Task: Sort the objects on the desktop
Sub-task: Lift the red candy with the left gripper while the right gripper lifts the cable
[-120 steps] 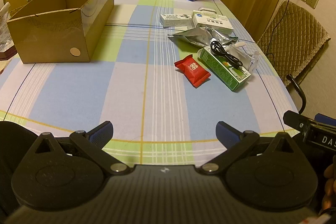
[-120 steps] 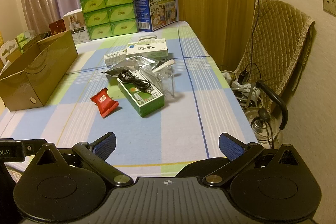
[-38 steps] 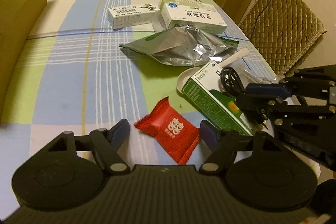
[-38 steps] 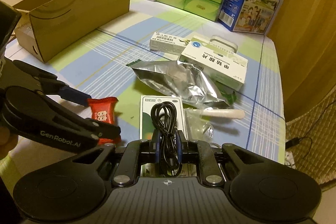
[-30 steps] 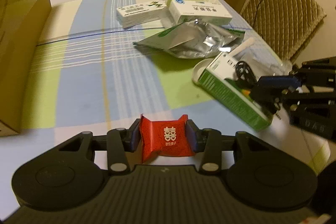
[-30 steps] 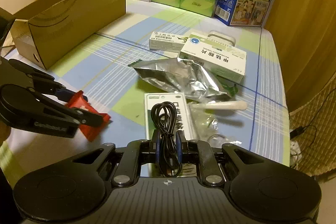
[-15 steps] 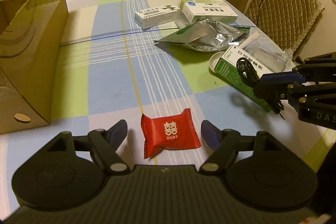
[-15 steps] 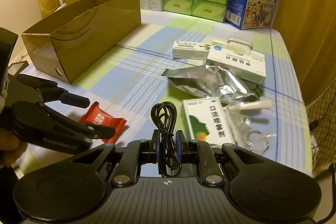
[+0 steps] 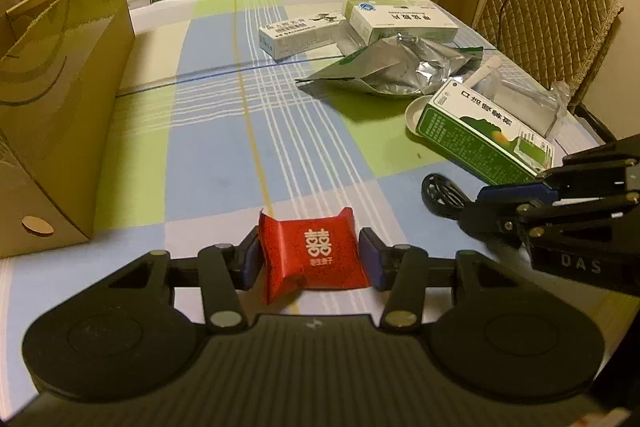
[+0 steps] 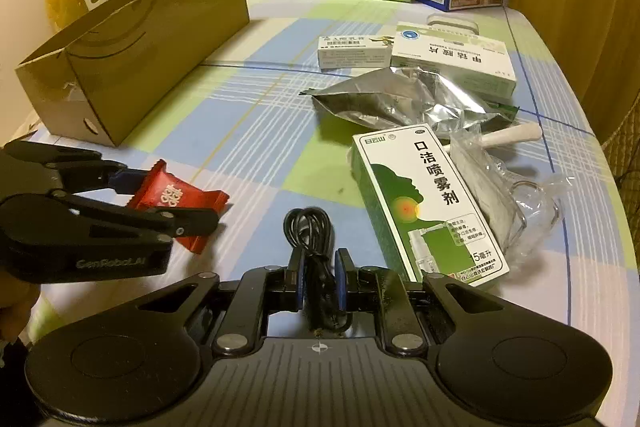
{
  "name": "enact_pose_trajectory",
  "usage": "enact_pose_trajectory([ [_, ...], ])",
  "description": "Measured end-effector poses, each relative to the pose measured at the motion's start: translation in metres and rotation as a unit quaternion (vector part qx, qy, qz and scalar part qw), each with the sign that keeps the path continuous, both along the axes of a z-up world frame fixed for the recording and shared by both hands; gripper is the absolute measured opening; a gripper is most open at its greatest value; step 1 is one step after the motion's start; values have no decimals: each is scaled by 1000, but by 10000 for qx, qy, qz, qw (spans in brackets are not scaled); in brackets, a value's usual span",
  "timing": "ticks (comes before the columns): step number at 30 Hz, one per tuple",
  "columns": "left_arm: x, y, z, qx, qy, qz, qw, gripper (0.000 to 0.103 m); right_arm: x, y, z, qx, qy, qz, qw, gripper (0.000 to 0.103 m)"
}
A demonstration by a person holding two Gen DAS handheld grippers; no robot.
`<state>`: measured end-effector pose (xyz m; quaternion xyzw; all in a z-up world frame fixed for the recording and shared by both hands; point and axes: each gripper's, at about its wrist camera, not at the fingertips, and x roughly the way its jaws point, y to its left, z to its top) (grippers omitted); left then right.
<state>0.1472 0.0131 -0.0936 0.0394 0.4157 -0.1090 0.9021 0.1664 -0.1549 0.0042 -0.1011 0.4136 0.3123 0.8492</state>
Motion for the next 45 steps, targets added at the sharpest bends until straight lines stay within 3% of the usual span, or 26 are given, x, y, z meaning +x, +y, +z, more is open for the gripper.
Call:
enact_pose_trajectory([
  [4,-2,-3,-1,108,-79,-51,9999,45,0,-1,-4,24,-8,6,10000,12],
  [10,-10,-7,-2,336,-163,-40,9993,60,2,0,-5,-25,-137,13,9999,18],
  [15,-16,-11,-2,565,-291,-66,9980,61,1,3,-6,-124,-273,66,9995,23],
  [20,-14,-9,-4,406,-248,-34,9989,61,0,4,-7,-176,-329,111,9992,23],
  [21,-13,-8,-4,369,-234,-22,9990,61,0,4,-8,-173,-325,110,9993,23],
  [23,-12,-6,-4,272,-208,-32,9994,50,0,4,-8,-161,-317,111,9993,24],
  [28,-12,-7,-2,209,-184,-70,9996,39,-1,4,-8,-176,-338,154,9992,29],
  [36,-12,-2,3,100,-140,-15,9999,38,-3,6,-9,-231,-382,183,9988,29],
  [37,-12,-2,4,96,-156,-7,9998,38,-3,6,-9,-233,-384,181,9988,27],
  [38,-13,-1,5,89,-166,1,9998,38,-3,5,-9,-227,-381,178,9989,14],
  [39,-13,0,5,87,-177,8,9998,38,-4,6,-9,-233,-393,179,9988,12],
  [45,-13,2,14,69,-250,44,9997,38,-7,5,-4,-209,-474,157,9985,11],
])
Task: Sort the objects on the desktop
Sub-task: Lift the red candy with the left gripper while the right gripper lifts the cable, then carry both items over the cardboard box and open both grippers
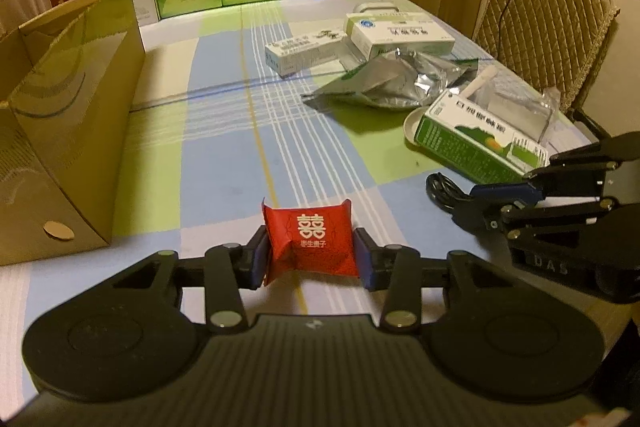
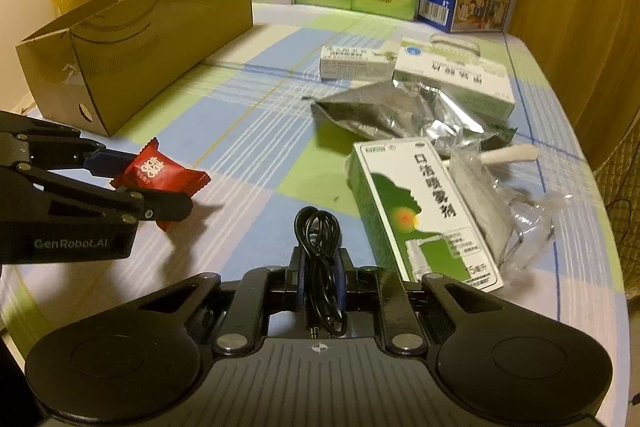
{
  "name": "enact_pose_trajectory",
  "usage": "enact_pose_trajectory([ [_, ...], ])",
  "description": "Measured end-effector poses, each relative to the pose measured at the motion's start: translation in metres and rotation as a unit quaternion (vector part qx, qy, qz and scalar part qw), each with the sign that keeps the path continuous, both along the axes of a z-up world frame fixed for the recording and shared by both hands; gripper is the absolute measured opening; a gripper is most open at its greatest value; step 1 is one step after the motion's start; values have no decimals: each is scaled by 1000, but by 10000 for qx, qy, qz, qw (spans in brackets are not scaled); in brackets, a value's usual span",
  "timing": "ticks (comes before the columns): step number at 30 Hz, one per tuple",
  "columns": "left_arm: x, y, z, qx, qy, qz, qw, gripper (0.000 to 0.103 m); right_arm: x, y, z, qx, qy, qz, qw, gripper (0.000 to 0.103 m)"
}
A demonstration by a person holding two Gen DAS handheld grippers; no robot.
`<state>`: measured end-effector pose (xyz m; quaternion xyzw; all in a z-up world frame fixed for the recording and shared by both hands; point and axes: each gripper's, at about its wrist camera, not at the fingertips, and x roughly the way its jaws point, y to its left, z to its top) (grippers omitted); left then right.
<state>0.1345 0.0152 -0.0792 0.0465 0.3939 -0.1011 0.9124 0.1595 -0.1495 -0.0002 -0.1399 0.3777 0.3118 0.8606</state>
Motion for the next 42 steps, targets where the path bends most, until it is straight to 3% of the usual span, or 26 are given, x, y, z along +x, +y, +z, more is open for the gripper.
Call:
enact_pose_trajectory([
  [6,0,3,29,-64,-222,37,9997,38,-7,0,23,130,-96,-113,9998,11],
  [12,-2,24,78,-193,-487,160,9985,38,-8,14,76,465,-311,-76,9984,11],
  [19,-6,83,139,-124,-784,554,9953,38,-7,71,146,1008,-501,360,9930,11],
  [23,-6,131,160,63,-826,845,9930,38,-7,118,169,1203,-489,668,9893,11],
  [32,19,232,152,154,-548,1379,9888,38,1,229,159,1218,-135,1077,9866,11],
  [42,47,275,121,-130,-414,1488,9879,39,34,278,118,1077,240,947,9894,11],
])
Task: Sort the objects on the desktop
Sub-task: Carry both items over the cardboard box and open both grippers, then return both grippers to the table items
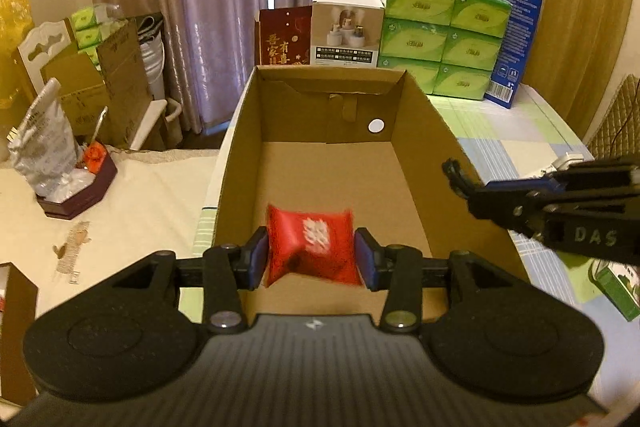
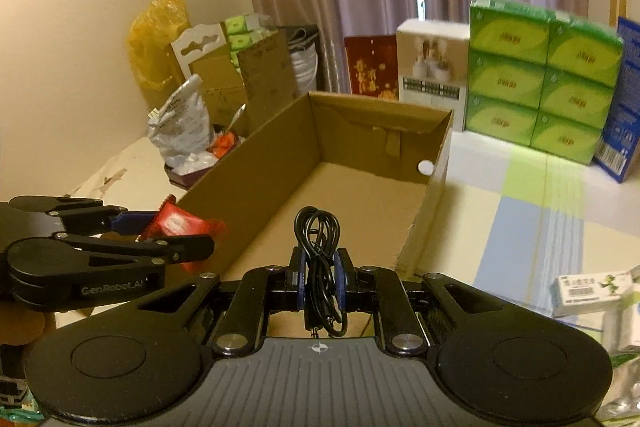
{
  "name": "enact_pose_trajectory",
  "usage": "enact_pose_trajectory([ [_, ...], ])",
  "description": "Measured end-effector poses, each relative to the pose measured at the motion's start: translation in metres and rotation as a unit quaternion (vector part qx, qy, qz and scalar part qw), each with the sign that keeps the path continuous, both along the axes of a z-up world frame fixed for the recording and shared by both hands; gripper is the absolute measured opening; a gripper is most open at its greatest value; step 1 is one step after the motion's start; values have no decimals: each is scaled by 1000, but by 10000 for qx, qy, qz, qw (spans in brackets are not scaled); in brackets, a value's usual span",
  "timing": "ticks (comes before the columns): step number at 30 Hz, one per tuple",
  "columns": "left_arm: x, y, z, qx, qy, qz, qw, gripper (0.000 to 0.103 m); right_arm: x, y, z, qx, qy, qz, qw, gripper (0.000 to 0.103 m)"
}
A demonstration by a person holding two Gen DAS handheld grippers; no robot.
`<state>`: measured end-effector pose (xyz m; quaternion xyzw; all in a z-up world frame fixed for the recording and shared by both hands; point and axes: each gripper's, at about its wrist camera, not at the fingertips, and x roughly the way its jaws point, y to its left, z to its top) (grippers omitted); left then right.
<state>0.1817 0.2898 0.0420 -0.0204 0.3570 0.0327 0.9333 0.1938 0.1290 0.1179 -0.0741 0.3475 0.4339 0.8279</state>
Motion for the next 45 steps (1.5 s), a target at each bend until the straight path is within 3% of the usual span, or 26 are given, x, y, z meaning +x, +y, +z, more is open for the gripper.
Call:
enact_pose_trajectory([
  [2,3,2,-5,-22,-14,22,10000,62,6,2,-7,129,121,42,9998,12],
  [7,-1,7,-6,-138,-117,135,9997,62,15,-7,-10,273,146,-97,9995,34],
  [11,-12,5,4,-106,-223,233,9994,62,12,-31,1,360,95,-263,9990,41],
  [17,-37,-23,29,17,-395,209,9990,74,-10,-98,20,489,-31,-610,9969,63],
  [24,-70,-81,53,-94,-602,-129,9981,88,-43,-199,30,360,-358,-1231,9911,84],
  [30,-90,-142,56,-199,-642,-489,9965,98,-62,-281,24,189,-384,-1830,9822,88],
  [38,-96,-214,26,-203,-302,-767,9964,102,-70,-368,3,-55,-196,-2578,9660,88],
  [45,-87,-260,-6,-229,71,-889,9958,102,-51,-390,-14,-484,-90,-2236,9734,88],
])
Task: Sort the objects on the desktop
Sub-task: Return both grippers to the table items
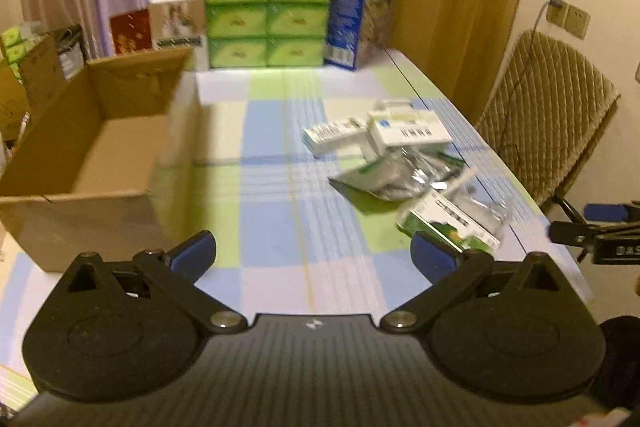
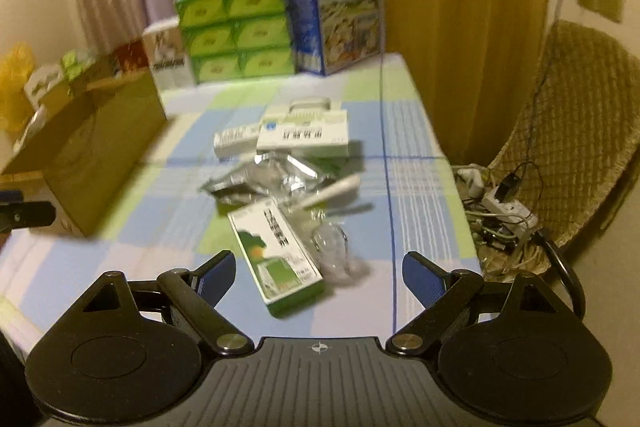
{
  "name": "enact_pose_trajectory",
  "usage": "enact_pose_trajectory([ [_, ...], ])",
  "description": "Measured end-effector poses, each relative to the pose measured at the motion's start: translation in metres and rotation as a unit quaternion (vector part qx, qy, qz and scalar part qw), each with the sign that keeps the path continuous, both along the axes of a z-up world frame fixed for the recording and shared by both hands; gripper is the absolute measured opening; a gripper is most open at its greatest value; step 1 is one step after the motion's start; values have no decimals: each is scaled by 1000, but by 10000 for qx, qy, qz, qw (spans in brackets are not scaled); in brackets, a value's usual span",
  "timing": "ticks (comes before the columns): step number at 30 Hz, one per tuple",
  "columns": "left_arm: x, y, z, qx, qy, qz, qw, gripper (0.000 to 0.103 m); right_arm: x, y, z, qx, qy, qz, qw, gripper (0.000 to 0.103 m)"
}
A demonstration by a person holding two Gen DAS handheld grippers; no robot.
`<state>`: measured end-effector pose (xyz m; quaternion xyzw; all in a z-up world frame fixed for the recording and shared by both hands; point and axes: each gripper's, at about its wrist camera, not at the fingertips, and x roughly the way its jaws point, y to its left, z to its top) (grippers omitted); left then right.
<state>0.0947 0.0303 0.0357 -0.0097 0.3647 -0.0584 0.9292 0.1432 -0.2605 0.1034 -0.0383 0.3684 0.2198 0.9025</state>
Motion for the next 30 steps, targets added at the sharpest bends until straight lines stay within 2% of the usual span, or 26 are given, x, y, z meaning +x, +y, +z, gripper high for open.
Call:
enact_pose_trajectory([
  [5,11,-22,-17,54,187,-90,9998,102,21,2,-22,-290,103,288,9991,87],
  [9,23,-33,-29,91,308,-116,9994,102,42,6,-35,-389,246,448,9979,75],
  [13,35,-41,-39,103,405,-179,9990,102,61,13,-44,-528,445,683,9953,68],
  [15,41,-45,-44,100,456,-219,9987,102,70,17,-49,-583,554,793,9936,60],
  [17,45,-48,-49,104,492,-255,9984,102,77,20,-53,-693,574,866,9922,55],
  [23,60,-54,-64,60,645,-332,9973,102,90,27,-65,-846,633,1107,9882,51],
  [25,63,-55,-68,34,686,-348,9970,102,93,28,-66,-766,662,1167,9880,47],
  [27,64,-55,-71,8,715,-362,9968,102,96,28,-66,-666,768,1170,9879,36],
  [30,63,-53,-73,-30,739,-356,9966,102,97,31,-64,-637,883,1103,9879,34],
])
